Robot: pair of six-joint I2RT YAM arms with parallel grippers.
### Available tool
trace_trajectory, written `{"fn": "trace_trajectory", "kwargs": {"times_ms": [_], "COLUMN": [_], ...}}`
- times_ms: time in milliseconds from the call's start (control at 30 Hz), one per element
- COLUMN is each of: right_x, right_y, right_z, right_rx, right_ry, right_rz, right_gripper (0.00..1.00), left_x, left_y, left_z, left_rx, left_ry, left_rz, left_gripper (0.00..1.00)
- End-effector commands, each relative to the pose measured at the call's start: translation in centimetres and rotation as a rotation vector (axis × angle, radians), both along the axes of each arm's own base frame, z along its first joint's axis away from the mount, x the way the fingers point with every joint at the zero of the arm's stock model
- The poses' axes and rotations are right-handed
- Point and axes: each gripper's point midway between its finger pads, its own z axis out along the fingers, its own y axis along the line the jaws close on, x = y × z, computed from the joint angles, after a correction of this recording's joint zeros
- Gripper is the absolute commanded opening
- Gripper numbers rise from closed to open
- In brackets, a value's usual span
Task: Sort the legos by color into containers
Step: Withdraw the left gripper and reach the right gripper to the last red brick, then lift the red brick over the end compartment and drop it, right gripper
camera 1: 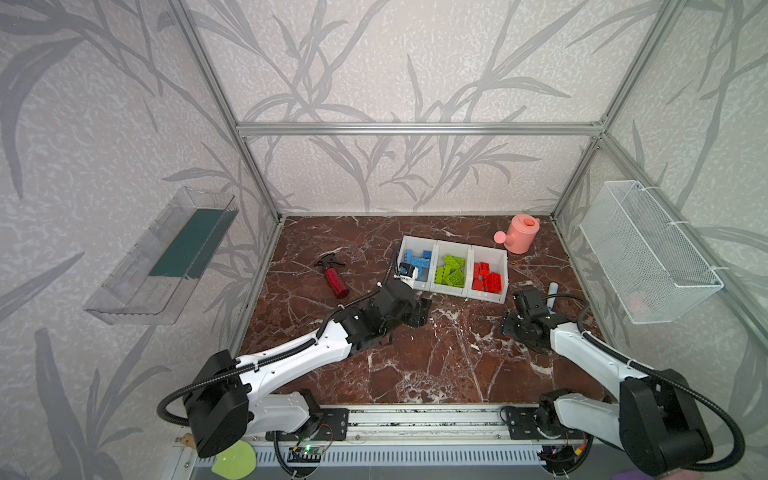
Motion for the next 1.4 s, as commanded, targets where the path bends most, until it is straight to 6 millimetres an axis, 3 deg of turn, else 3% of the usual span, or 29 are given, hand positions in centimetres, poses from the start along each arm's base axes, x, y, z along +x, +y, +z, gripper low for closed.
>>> {"fn": "trace_trajectory", "kwargs": {"times_ms": [0,367,567,733,1000,1233,1367], "right_x": [1.1,1.6,1.7,1.8,3.2,6.6,9.3], "right_y": [0.1,2.0,2.7,3.4,5.2,6.7,7.8], "right_z": [0.3,-1.1,0.1,2.9,8.9,13.4,14.8], "right_rx": [-0.014,0.039,0.055,0.064,0.113,0.135,0.153], "right_ry": [-0.022,0.054,0.025,-0.041,-0.165,-0.278,-0.319], "right_rz": [-0.006,0.076,0.109,0.147,0.241,0.283,0.299], "right_gripper": [0.72,0.39,0.27,0.25,0.25,0.25,0.25], "left_x": [-0.1,-1.2,-1.5,-1.8,-1.4,-1.1,-0.8], "left_y": [1.1,4.0,5.9,7.3,10.3,11.0,11.4], "left_z": [0.1,-0.2,-1.2,-1.7,-1.9,-2.8,-3.4], "left_rx": [-0.006,0.004,0.044,0.044,0.122,0.126,0.136], "left_ry": [-0.006,-0.026,-0.024,-0.028,-0.072,-0.066,-0.063], "left_rz": [0.045,0.106,0.157,0.205,0.306,0.339,0.361], "left_gripper": [0.71,0.71,0.71,0.71,0.71,0.88,0.93]}}
